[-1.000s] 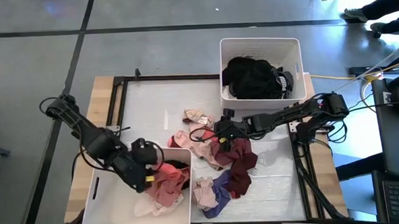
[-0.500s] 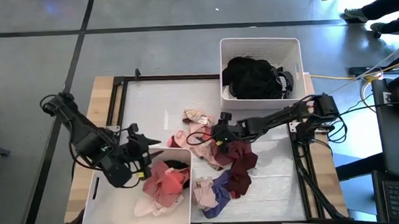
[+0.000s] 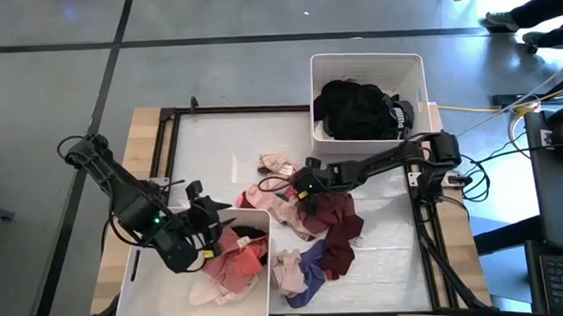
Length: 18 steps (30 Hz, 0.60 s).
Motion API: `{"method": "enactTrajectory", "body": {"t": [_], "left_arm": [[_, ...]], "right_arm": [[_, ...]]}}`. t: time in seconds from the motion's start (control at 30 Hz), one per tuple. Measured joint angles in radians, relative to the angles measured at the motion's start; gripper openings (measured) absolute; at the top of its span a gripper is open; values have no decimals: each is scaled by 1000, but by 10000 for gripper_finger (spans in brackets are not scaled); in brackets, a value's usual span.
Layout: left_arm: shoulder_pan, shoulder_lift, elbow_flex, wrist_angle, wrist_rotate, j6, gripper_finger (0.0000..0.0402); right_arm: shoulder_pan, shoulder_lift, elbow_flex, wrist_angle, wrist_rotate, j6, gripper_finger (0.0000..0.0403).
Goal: Sort clothes
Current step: Put the orange sock into the bottom white laundry bin
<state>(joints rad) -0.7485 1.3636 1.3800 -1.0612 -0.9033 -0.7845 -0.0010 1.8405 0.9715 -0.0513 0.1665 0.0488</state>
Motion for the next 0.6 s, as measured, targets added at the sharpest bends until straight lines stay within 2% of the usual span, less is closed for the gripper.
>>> {"method": "enactTrajectory", "body": {"t": [0.13,0.23,0.6], "left_arm": [[2,0,0,-1,9,0,147],[3,0,0,-1,9,0,147],[3,0,0,-1,9,0,147]], "right_arm": [[-1,26,4,14,-27,0,230],[-1,34,4,16,-28,-10,202],[2,26,13,-29,12,-85,18]]}}
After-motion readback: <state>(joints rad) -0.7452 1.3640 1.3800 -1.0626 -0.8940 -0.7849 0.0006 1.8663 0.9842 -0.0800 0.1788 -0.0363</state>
